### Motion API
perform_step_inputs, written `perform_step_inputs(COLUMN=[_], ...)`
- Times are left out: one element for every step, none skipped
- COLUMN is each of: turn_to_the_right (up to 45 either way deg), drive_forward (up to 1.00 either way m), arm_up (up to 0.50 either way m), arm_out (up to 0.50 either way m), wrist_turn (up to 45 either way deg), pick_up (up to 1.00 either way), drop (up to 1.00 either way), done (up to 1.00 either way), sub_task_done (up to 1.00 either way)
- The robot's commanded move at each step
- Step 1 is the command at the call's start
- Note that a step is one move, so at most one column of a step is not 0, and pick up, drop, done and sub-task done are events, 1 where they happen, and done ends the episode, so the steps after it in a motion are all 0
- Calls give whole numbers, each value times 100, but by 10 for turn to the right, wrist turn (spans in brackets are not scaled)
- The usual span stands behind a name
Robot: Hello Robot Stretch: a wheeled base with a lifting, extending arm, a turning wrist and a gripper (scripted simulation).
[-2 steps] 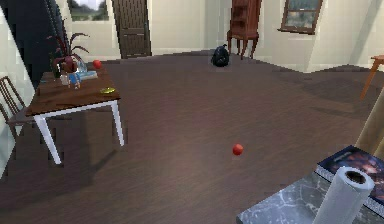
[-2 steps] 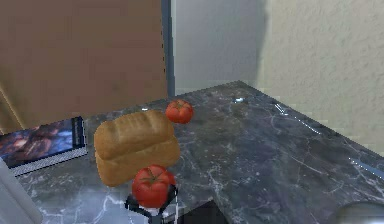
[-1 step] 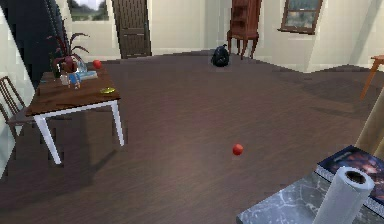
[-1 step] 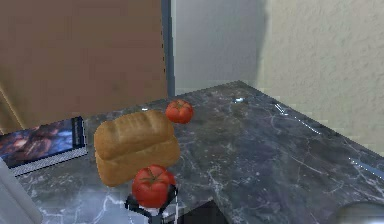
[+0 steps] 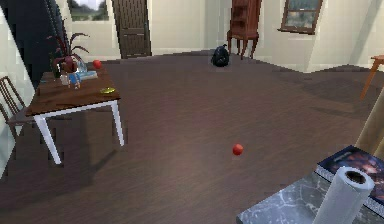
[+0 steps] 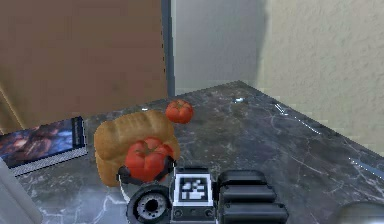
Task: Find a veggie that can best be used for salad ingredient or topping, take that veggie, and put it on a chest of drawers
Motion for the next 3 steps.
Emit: perform_step_inputs(turn_to_the_right=[-450, -240, 0], drive_forward=[0, 0, 20], arm_up=[0, 0, 0], arm_out=[0, 0, 0], wrist_turn=[0, 0, 0], pick_up=[0, 0, 0], drop=[0, 0, 0], done=[0, 0, 0], sub_task_done=[0, 0, 0])
